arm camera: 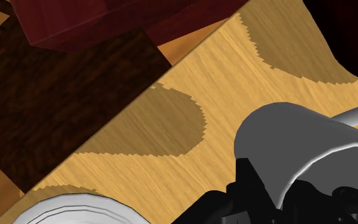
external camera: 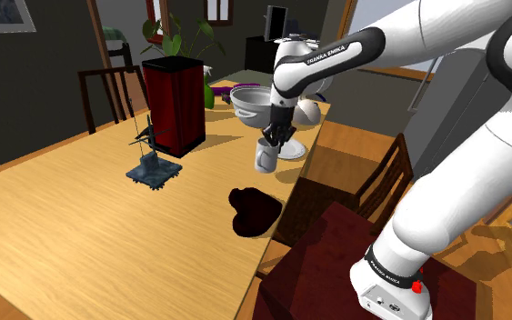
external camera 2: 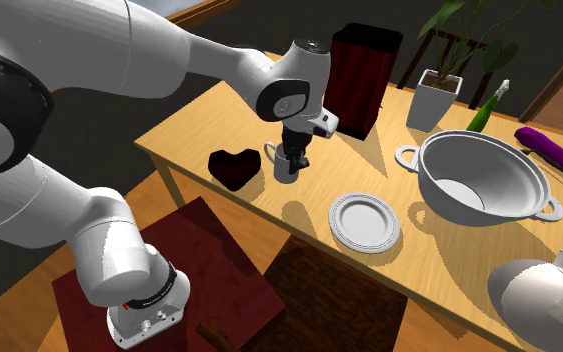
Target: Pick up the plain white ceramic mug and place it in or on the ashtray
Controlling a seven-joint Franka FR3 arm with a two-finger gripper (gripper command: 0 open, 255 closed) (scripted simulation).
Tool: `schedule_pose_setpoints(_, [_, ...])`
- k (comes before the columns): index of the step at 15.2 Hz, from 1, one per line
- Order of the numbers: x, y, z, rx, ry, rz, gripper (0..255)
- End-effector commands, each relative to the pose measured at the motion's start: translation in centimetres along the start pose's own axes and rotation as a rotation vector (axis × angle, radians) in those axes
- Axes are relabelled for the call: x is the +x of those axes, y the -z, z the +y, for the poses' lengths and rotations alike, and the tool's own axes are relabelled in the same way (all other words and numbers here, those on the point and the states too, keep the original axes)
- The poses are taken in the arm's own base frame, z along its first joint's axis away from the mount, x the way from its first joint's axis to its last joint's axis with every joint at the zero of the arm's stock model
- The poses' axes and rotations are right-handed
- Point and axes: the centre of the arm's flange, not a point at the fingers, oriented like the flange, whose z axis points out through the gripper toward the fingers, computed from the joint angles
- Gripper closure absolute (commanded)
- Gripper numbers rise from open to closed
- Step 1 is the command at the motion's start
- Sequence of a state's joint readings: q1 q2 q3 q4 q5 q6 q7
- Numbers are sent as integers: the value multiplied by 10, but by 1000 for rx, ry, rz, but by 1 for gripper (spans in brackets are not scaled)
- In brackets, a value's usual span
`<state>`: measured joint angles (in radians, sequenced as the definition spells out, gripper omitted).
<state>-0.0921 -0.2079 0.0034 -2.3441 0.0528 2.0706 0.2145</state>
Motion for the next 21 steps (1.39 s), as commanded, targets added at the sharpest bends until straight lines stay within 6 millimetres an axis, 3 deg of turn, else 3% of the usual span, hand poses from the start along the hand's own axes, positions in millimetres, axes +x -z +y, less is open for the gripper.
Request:
schedule_pose_setpoints(1, [-1,11,0,0,0,0,255])
schedule_pose_setpoints(10, [-4,58,-2,0,0,0,255])
schedule_pose_setpoints(21, [-117,63,-93,0,0,0,255])
